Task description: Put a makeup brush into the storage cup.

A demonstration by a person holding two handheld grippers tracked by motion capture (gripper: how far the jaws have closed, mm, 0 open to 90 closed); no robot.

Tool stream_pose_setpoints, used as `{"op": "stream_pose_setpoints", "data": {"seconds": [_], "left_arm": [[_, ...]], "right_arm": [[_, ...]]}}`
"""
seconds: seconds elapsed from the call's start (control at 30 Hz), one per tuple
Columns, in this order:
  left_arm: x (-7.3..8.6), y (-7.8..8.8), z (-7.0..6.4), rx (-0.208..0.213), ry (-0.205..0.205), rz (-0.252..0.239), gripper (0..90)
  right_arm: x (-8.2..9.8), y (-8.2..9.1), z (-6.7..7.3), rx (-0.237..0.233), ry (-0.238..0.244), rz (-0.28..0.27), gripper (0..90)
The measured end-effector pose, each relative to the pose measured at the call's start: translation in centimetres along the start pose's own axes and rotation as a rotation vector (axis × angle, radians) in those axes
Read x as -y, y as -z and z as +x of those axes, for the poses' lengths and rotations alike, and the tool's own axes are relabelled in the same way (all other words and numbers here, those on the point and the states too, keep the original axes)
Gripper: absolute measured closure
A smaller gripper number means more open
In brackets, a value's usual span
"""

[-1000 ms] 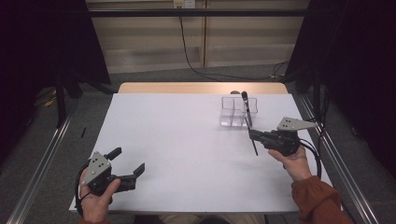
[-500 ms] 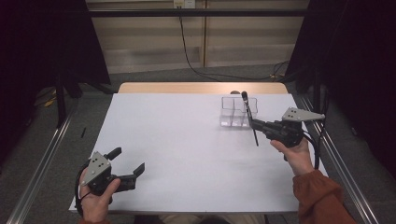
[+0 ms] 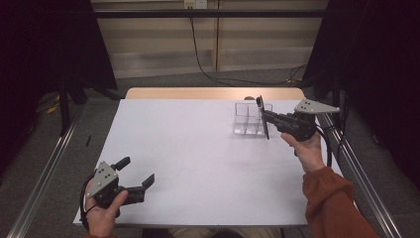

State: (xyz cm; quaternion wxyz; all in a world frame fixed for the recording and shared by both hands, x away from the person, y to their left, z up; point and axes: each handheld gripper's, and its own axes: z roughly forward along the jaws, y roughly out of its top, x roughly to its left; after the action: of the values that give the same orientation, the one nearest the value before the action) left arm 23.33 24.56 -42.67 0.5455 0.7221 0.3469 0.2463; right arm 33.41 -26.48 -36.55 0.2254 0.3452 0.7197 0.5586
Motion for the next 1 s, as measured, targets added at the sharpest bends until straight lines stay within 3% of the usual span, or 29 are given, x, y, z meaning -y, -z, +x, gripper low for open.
{"op": "stream_pose_setpoints", "data": {"seconds": [0.53, 0.8, 1.0], "left_arm": [[0.0, -0.1, 0.2, 0.004, 0.0, 0.001, 3.1], [0.0, 0.1, 0.4, 0.001, 0.002, -0.012, 3.1], [0.0, 0.0, 0.4, 0.003, 0.002, -0.011, 3.0]], "right_arm": [[-2.2, -2.0, -1.3, 0.037, 0.005, -0.005, 86.2], [-2.7, -2.6, -2.5, 0.071, 0.007, -0.003, 86.2], [-2.6, -3.2, -3.8, 0.112, -0.019, 0.006, 86.2]]}}
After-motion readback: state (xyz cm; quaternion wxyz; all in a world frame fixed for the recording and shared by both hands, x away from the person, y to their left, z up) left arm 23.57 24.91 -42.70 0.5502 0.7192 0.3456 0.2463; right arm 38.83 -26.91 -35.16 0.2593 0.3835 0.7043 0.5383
